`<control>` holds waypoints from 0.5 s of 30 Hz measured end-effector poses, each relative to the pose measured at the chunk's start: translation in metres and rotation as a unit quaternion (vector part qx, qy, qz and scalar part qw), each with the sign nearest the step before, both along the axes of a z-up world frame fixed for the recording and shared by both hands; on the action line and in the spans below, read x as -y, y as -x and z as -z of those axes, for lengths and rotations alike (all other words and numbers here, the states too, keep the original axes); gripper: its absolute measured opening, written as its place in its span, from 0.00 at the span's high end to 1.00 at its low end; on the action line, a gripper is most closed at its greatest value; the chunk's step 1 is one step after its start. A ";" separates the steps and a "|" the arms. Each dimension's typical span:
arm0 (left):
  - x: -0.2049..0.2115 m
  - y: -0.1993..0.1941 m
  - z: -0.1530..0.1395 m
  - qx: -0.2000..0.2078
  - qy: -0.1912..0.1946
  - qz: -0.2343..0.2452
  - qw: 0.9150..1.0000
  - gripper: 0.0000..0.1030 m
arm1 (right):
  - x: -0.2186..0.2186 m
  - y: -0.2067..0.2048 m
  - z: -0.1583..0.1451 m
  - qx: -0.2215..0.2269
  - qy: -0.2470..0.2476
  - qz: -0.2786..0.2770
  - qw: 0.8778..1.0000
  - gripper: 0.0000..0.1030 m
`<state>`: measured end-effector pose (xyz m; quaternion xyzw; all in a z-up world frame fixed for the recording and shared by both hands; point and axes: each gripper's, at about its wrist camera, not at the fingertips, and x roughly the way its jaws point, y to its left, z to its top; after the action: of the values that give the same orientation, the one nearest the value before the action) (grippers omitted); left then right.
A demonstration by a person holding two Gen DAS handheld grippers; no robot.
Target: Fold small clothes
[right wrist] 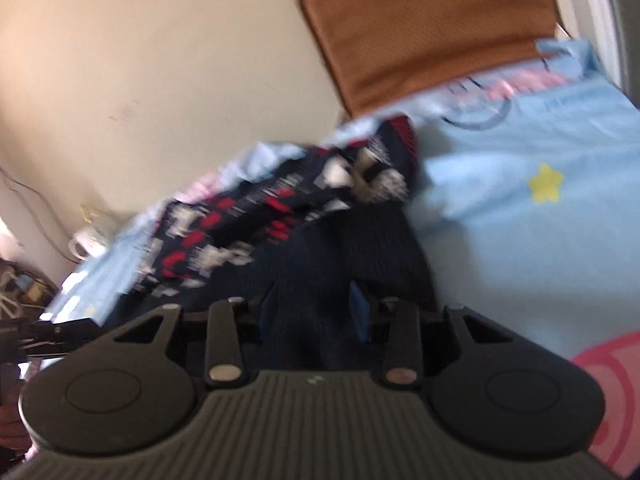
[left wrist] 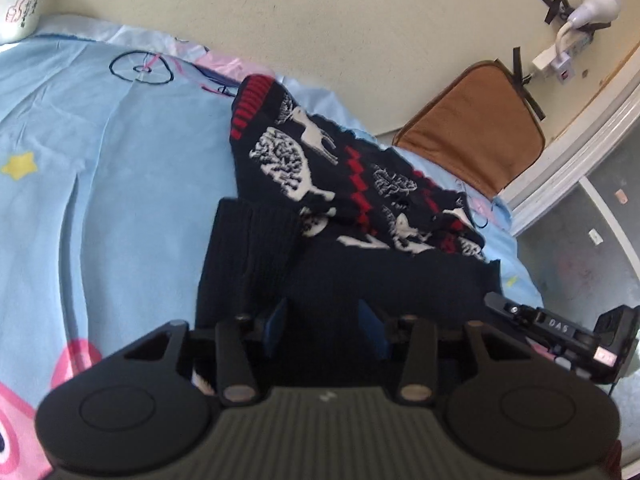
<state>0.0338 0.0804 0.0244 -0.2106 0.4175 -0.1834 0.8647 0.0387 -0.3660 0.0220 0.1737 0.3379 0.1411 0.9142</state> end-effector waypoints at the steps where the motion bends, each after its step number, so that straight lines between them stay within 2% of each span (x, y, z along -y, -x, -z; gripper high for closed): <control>1: -0.003 -0.002 -0.002 -0.006 -0.002 0.014 1.000 0.68 | 0.012 0.000 0.001 -0.015 -0.015 0.005 1.000 0.88; 2: -0.008 -0.003 -0.007 -0.012 0.001 0.023 1.000 0.68 | 0.022 0.000 -0.001 -0.031 -0.030 0.003 0.999 0.92; 4: -0.019 -0.010 -0.026 0.015 0.008 0.031 0.999 0.63 | 0.033 0.002 -0.016 -0.033 -0.026 -0.017 0.999 0.87; 5: -0.022 -0.016 -0.039 0.037 -0.005 0.027 0.999 0.59 | 0.033 0.001 -0.026 -0.019 -0.010 -0.026 0.999 0.82; 6: -0.023 -0.025 -0.053 0.058 -0.024 0.018 0.998 0.57 | 0.032 -0.004 -0.037 -0.003 0.007 -0.030 1.000 0.72; 7: -0.022 -0.037 -0.064 0.076 -0.045 0.008 0.996 0.51 | 0.033 -0.012 -0.046 0.010 0.016 -0.032 0.999 0.68; 9: -0.012 -0.073 -0.082 0.103 -0.094 0.001 0.990 0.44 | 0.031 -0.043 -0.062 0.024 0.019 -0.038 0.999 0.66; 10: -0.004 -0.094 -0.084 0.110 -0.116 0.011 0.987 0.37 | 0.025 -0.064 -0.068 0.027 0.022 -0.048 0.998 0.65; 11: 0.003 -0.117 -0.083 0.112 -0.137 0.020 0.984 0.29 | 0.017 -0.085 -0.073 0.029 0.029 -0.060 0.997 0.62; 12: 0.009 -0.138 -0.079 0.109 -0.155 0.020 0.982 0.27 | 0.008 -0.107 -0.075 0.029 0.035 -0.071 0.996 0.56; 14: 0.024 -0.178 -0.069 0.092 -0.162 0.032 0.982 0.23 | -0.013 -0.153 -0.072 0.013 0.050 -0.099 0.994 0.45; 15: 0.032 -0.195 -0.064 0.084 -0.160 0.038 0.983 0.22 | -0.023 -0.173 -0.069 0.000 0.057 -0.109 0.992 0.44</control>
<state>0.2293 0.0482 0.0882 -0.0375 0.3746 -0.1641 0.9118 0.2116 -0.3434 0.0906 0.0838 0.3626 0.2200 0.9017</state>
